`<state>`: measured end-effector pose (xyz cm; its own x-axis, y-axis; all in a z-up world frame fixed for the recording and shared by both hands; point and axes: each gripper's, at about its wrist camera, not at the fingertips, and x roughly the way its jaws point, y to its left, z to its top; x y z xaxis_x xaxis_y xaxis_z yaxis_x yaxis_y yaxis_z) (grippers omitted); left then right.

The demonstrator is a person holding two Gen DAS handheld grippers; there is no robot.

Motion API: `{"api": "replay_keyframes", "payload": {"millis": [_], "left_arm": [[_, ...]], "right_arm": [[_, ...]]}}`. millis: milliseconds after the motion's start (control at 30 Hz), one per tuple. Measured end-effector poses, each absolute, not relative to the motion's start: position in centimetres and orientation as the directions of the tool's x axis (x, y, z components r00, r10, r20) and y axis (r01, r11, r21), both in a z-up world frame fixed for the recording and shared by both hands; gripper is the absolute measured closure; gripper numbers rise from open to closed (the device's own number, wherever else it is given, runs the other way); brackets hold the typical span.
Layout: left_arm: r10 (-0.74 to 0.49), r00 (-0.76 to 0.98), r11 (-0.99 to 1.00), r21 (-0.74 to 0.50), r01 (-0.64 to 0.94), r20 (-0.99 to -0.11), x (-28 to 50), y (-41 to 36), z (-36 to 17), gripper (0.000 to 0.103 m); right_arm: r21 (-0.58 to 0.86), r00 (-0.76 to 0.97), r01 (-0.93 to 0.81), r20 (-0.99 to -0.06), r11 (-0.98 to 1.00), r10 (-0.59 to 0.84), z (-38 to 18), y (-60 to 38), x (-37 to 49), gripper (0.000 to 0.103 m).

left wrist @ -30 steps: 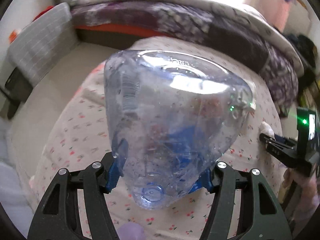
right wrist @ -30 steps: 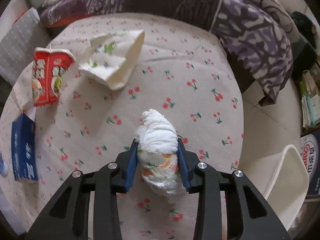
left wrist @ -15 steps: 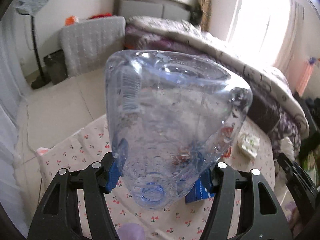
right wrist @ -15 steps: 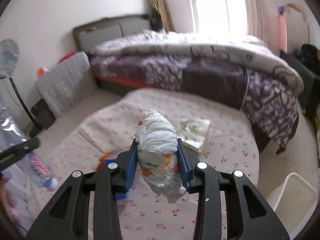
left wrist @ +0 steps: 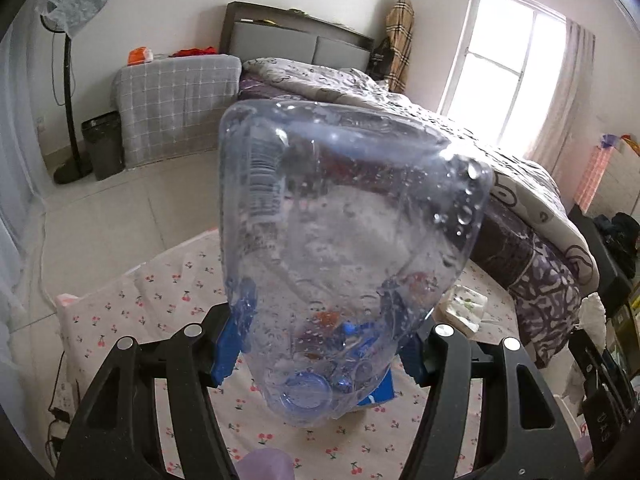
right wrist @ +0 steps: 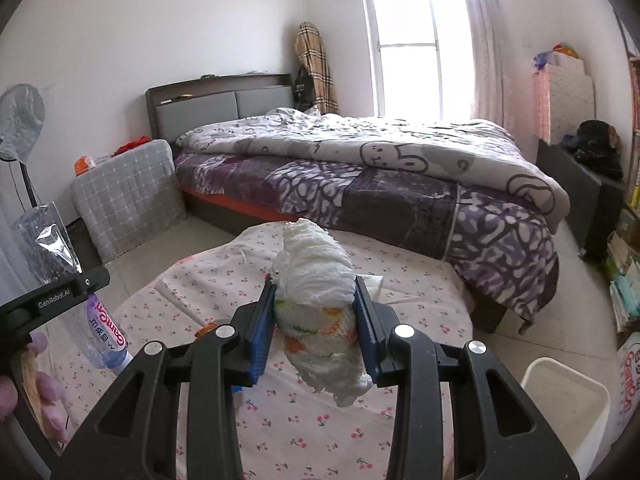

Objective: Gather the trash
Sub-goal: 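Carry the bottle and tissue to the white bin and release both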

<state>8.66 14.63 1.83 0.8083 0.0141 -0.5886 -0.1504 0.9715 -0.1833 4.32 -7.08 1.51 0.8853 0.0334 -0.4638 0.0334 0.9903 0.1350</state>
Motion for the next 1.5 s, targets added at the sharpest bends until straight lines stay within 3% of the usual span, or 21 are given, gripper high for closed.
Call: {"api": "replay_keyframes", "payload": {"millis": [833, 1500], "left_arm": [[-0.109, 0.804, 0.991, -0.130, 0.039, -0.585, 7.9, 6.7, 1.2, 0.042], [-0.246, 0.755, 0.959, -0.042, 0.279, -0.607, 5.3, -3.2, -0.7, 0.042]], "right_arm": [[0.143, 0.876, 0.181, -0.473, 0.973, -0.093, 1.9, -14.9, 0.9, 0.066], [0.183, 0.782, 0.460, -0.548, 0.869, -0.299, 0.8, -26.5, -3.8, 0.064]]}}
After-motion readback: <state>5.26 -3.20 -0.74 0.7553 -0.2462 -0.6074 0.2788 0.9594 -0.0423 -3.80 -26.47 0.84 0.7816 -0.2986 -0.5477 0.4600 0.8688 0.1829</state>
